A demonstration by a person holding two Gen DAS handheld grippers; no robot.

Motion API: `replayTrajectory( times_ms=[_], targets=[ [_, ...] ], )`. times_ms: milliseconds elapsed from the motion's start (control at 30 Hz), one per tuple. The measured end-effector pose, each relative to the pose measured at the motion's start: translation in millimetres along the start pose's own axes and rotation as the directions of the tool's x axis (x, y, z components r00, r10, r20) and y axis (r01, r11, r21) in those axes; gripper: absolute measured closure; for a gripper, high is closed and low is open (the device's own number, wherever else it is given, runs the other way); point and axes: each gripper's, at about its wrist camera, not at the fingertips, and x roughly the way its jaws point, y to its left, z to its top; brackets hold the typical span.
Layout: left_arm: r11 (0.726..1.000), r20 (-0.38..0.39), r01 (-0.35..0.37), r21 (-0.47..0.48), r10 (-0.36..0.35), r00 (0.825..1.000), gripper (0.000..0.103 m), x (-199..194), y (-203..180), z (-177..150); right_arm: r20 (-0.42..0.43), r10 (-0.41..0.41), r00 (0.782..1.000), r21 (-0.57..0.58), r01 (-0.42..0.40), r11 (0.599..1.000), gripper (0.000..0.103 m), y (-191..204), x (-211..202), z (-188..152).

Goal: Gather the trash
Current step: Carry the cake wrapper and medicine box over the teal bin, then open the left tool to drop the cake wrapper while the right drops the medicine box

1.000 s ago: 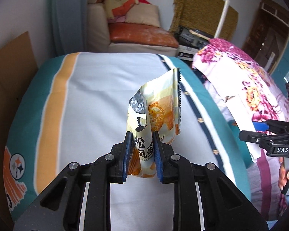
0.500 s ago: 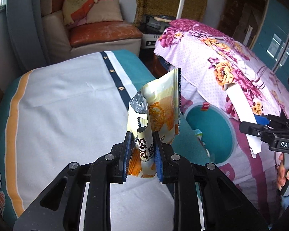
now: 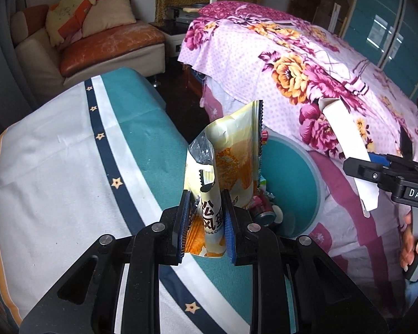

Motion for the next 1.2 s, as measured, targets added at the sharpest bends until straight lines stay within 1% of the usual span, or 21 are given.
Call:
replayTrajectory(
  times_ms=[200,433,533,600,633,667,700,733,767,800,867,1000,1133,1200],
  targets=[
    [0.999,-0.034,0.017,0.036,-0.016,0.999,0.080,21.2,-24.2,9.7,0.001,-0.001,1.000,0.040,0.001,0.999,0.042,-22.4,2.3,0.5],
    [0.997,-0.055,0.040,0.069,-0.036,0.998,0.080,39.7,-46.0,20.0,-0.008,-0.019,1.000,0.053,0.019,0.998,0.042,-36.3,6.7,2.2],
    [0.996,-0.060,0.046,0.074,-0.041,0.997,0.075,45.6,-51.2,21.2,-0.011,-0.023,1.000,0.058,0.024,0.998,0.042,-39.4,8.3,3.0],
    [0.996,-0.055,0.040,0.075,-0.036,0.998,0.065,47.2,-51.8,21.8,-0.010,-0.027,1.000,0.059,0.028,0.998,0.042,-41.1,8.6,3.9],
    [0.996,-0.052,0.041,0.074,-0.037,0.998,0.064,47.9,-52.3,22.2,-0.010,-0.028,1.000,0.061,0.029,0.998,0.042,-41.6,8.7,4.3],
    [0.996,-0.054,0.046,0.074,-0.043,0.998,0.060,48.7,-52.0,22.5,-0.010,-0.029,1.000,0.061,0.030,0.998,0.042,-41.9,8.5,4.3],
    [0.996,-0.058,0.045,0.072,-0.041,0.997,0.047,49.8,-51.7,22.7,-0.010,-0.031,0.999,0.062,0.032,0.998,0.042,-42.5,8.8,5.0],
    [0.997,-0.056,0.034,0.070,-0.031,0.998,0.039,50.0,-51.1,22.6,-0.010,-0.032,0.999,0.062,0.033,0.998,0.042,-42.8,9.0,5.6],
    [0.997,-0.045,0.025,0.069,-0.022,0.999,0.028,48.8,-49.9,22.1,-0.010,-0.034,0.999,0.064,0.035,0.997,0.042,-43.0,9.3,6.2],
    [0.998,-0.035,0.017,0.068,-0.014,0.999,0.023,47.0,-48.6,21.7,-0.010,-0.035,0.999,0.064,0.036,0.997,0.042,-43.0,9.6,6.7],
    [0.998,-0.033,0.009,0.059,-0.007,0.999,0.017,45.3,-44.8,21.2,-0.012,-0.038,0.999,0.062,0.039,0.997,0.042,-42.5,10.4,8.1],
    [0.999,-0.033,0.002,0.040,0.000,0.999,0.012,42.6,-37.5,18.4,-0.024,-0.045,0.999,0.045,0.046,0.998,0.042,-37.1,14.5,9.2],
    [1.000,-0.029,-0.005,0.015,0.005,1.000,0.010,39.6,-29.0,13.7,-0.042,-0.052,0.998,0.035,0.053,0.998,0.041,-32.7,22.4,10.7],
    [1.000,-0.031,-0.007,0.009,0.007,0.999,0.009,39.3,-26.0,11.6,-0.048,-0.054,0.997,0.032,0.056,0.998,0.038,-30.2,26.3,12.5]
  ],
)
